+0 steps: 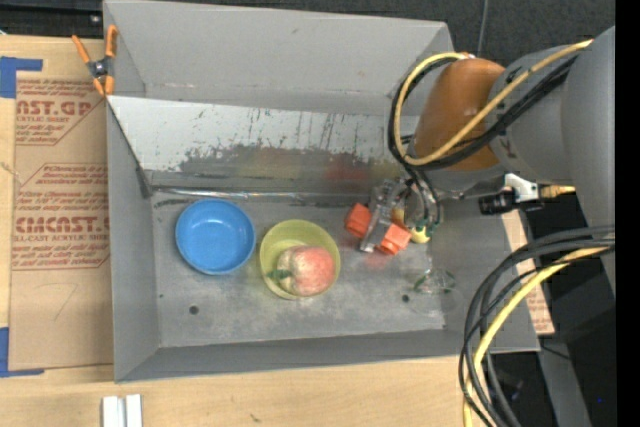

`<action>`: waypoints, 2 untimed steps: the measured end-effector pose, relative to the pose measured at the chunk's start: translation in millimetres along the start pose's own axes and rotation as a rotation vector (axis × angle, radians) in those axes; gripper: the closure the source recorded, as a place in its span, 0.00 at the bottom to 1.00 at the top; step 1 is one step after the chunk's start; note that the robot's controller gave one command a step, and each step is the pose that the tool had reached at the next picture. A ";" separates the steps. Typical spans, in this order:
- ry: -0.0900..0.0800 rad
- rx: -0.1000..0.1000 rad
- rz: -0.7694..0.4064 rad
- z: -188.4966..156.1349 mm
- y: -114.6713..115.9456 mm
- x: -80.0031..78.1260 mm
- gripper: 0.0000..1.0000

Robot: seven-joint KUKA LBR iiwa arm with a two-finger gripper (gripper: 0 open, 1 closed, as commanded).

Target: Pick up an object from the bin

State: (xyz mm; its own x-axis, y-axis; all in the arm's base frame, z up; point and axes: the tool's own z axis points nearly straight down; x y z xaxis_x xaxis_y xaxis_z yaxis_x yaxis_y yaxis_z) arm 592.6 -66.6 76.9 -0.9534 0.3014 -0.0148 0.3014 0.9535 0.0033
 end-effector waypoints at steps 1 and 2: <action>0.002 0.001 -0.001 -4.7 -0.3 0.7 1.00; 0.006 0.001 0.000 -14.6 -0.5 1.7 1.00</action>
Offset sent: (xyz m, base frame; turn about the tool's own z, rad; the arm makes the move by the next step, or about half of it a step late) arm -0.0001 -0.0001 0.0370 0.0000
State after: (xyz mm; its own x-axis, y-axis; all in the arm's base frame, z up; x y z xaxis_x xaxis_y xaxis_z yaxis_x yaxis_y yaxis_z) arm 590.6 -66.5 91.5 -0.9536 0.3011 -0.0091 0.3010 0.9536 0.0020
